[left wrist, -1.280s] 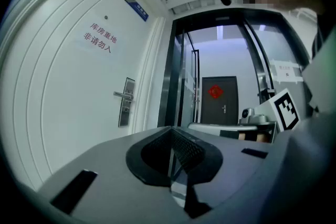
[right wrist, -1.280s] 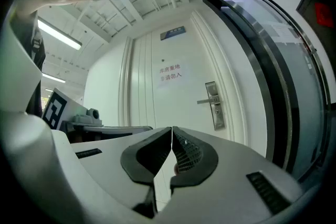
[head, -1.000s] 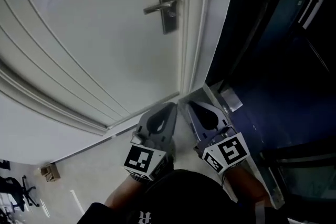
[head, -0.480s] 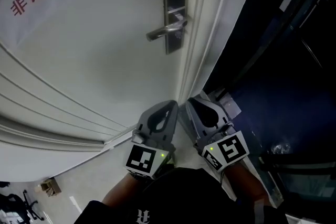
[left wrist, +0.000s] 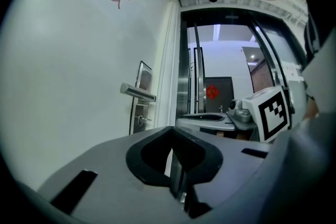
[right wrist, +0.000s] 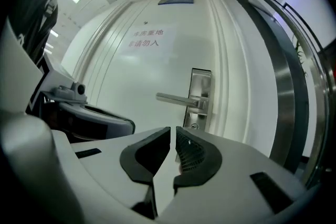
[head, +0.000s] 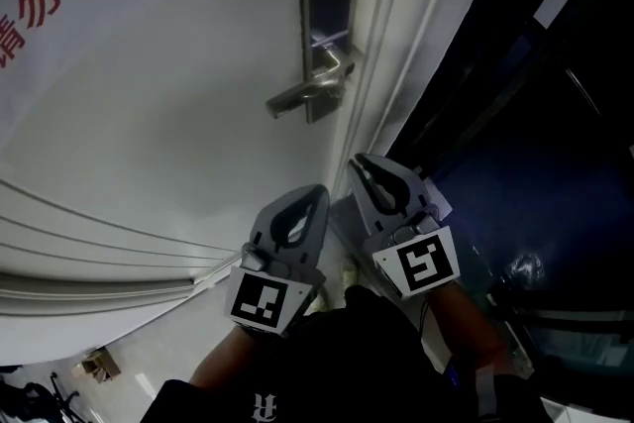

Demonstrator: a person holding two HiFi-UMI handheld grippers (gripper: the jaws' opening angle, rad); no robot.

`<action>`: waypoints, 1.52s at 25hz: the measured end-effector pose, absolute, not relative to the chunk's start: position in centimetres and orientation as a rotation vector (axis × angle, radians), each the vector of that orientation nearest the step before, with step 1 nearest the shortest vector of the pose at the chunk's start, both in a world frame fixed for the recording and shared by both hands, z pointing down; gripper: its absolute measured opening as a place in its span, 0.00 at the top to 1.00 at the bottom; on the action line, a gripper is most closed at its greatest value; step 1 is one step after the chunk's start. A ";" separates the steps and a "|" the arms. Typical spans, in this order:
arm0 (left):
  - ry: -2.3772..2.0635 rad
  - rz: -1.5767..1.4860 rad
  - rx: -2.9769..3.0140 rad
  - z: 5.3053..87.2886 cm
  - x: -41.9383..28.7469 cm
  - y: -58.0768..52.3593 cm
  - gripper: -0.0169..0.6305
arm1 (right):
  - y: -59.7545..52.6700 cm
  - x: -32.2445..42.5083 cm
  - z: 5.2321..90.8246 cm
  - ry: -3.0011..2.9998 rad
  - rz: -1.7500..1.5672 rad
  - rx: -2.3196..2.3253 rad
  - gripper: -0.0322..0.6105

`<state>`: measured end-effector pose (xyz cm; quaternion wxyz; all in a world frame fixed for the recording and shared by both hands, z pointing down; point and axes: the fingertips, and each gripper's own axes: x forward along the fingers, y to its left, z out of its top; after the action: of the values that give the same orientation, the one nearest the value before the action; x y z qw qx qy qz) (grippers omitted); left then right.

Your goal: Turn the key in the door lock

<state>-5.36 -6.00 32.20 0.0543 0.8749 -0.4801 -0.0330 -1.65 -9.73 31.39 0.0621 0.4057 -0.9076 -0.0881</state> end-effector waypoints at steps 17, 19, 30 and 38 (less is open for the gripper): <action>-1.723 -0.090 2.512 32.1 -6.6 -12.0 0.96 | -19.5 -4.0 34.3 -1.949 -1.547 0.823 0.78; -1.733 -0.097 2.508 32.0 -6.6 -12.2 0.96 | -19.9 -4.2 34.2 -1.925 -1.577 0.829 0.78; -1.738 -0.098 2.502 32.1 -7.0 -12.0 0.96 | -21.8 -5.1 33.5 -1.973 -1.446 1.005 0.91; -1.713 -0.083 2.518 32.3 -7.1 -11.5 0.96 | -22.1 -4.8 33.2 -2.437 -0.779 1.182 0.92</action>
<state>-7.11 -11.52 32.30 0.0475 0.8255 -0.5618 -0.0272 -4.85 -22.14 33.21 0.1607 0.4140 -0.8534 -0.2729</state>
